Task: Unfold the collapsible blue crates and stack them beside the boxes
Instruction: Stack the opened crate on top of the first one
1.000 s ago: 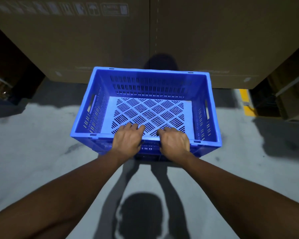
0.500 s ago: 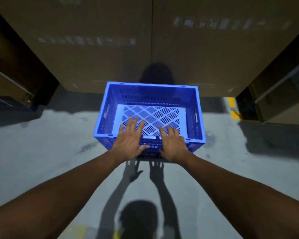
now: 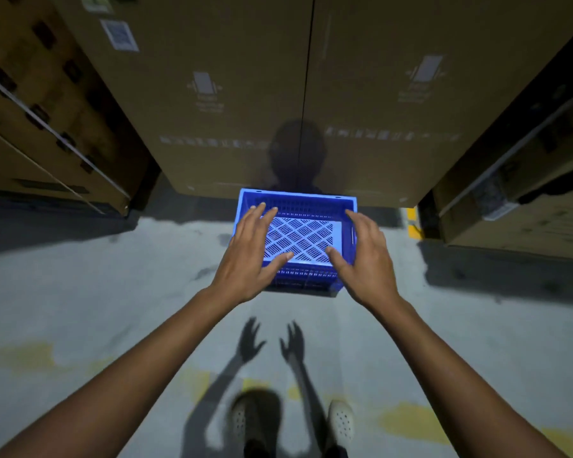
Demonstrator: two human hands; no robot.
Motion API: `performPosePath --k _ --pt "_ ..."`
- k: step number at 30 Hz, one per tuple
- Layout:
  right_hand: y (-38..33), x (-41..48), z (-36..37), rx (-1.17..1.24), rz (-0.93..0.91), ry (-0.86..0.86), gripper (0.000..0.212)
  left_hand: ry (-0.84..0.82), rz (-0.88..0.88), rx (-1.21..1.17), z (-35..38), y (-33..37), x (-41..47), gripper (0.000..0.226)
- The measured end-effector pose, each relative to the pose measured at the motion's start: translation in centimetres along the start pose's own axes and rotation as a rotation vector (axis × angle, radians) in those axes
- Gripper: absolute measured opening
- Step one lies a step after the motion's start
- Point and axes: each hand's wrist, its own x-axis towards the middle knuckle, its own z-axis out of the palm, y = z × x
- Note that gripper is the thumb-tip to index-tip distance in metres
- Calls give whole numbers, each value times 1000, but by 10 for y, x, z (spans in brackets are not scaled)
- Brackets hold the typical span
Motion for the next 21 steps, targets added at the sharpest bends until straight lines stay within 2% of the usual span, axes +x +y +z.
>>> performPosePath --k 6,12,21 --pt "-76 -74 -63 237 34 151 62 160 -53 -240 -76 75 -59 74" --pt "-123 -135 -86 401 72 199 53 245 -149 -470 -98 106 -110 64" --pt "-129 -162 -131 494 40 206 47 292 -98 -446 -114 160 -128 49"
